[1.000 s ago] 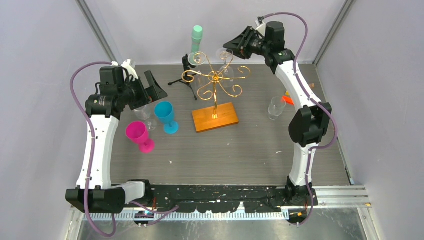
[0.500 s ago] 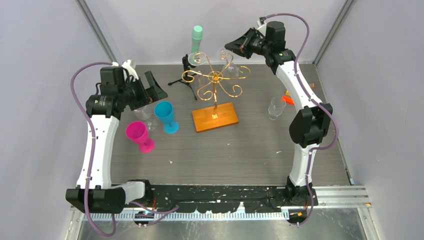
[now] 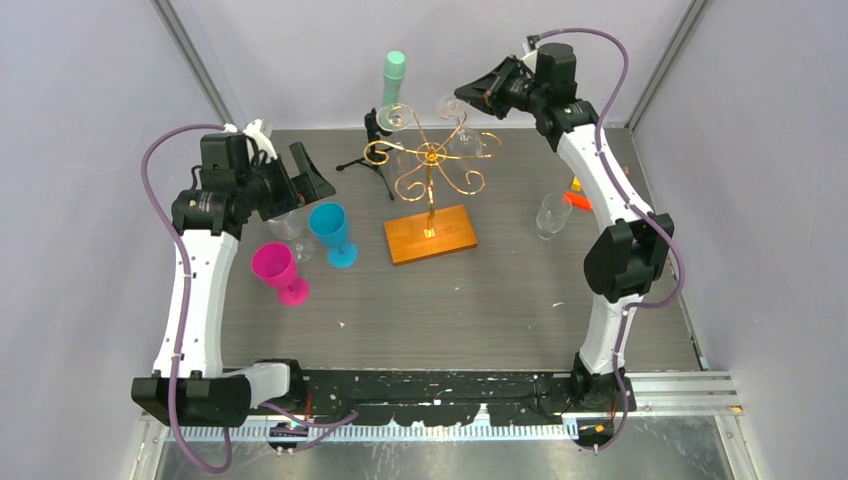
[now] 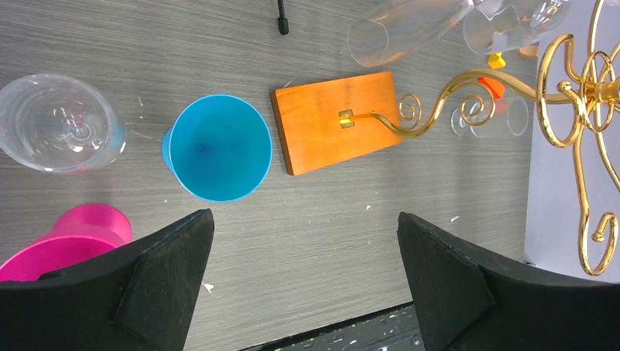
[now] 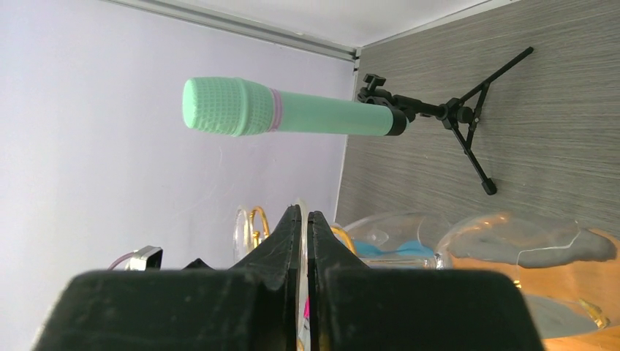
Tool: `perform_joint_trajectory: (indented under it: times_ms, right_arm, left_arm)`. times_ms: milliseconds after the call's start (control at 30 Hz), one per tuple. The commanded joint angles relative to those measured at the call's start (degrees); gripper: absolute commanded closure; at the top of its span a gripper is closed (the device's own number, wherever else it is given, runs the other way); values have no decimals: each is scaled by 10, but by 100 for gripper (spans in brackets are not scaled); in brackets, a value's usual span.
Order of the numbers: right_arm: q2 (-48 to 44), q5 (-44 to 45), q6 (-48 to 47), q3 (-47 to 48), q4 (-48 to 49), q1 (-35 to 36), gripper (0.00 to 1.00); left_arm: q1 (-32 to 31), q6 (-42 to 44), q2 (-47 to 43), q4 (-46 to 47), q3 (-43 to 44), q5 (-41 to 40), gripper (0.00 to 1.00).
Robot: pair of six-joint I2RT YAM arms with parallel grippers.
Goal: Take the wine glass off the wine glass rack
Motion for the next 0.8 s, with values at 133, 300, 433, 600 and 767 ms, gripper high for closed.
perform_joint_trajectory:
  times_ms: [133,300,433,600,767]
  right_arm:
    - [-87,16,20,-26,47,3,100]
    - [-100,21,24,-47,46,4,100]
    - [-103,10,25,-51,51,11,100]
    - [-96,-2,27,-44,55,33,100]
    - [-85,-3,34,-33,67,51,100]
  left_arm:
    - [4,6,-17,24,0,3,0]
    - [4,4,-17,25,0,7,0]
    - [4,3,-17,25,0,9,0]
    - [4,3,-17,26,-2,9,0]
    - [4,3,-18,26,-2,9,0]
